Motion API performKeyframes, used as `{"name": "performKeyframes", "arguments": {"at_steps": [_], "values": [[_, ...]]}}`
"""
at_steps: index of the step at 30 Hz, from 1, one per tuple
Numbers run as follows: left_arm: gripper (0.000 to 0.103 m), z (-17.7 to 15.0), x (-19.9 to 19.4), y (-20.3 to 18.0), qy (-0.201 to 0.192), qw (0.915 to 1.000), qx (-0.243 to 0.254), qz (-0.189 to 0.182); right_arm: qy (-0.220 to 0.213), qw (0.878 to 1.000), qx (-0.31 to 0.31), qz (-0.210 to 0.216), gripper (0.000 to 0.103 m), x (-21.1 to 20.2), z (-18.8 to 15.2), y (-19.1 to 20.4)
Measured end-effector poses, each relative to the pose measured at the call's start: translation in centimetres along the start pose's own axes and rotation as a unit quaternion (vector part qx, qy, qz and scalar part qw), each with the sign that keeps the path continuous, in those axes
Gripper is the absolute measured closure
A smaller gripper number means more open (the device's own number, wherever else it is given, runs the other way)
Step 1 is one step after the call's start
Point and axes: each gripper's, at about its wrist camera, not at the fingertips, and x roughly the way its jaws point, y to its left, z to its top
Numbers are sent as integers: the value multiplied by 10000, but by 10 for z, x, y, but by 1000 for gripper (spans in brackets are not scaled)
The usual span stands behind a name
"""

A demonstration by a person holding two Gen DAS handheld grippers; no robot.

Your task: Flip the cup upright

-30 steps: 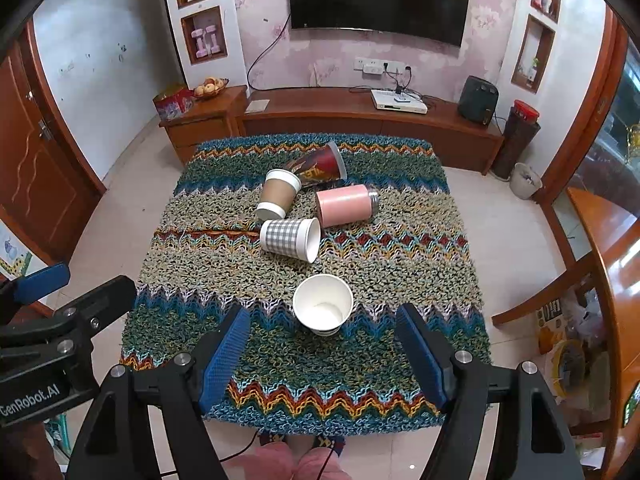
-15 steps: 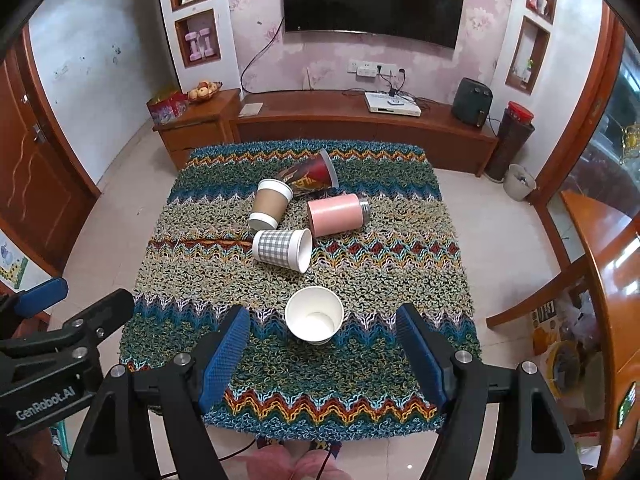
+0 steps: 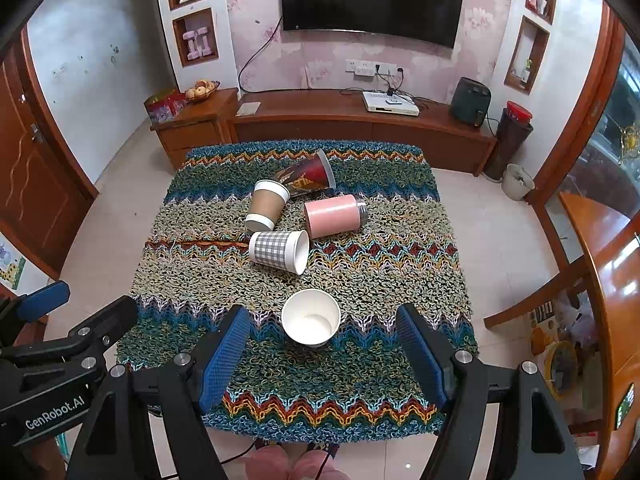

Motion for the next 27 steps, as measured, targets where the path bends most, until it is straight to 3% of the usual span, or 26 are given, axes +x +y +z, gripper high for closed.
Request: {"name": "performKeyframes", "arguments": {"at_steps": [12, 27], "values": [[10, -1, 22, -2, 188, 9998, -21, 72, 240, 9997, 59, -1, 27, 16, 0, -1], [10, 3, 23, 1, 133, 9999, 33, 101, 274, 9996, 90, -18, 27, 22, 3, 0]]}}
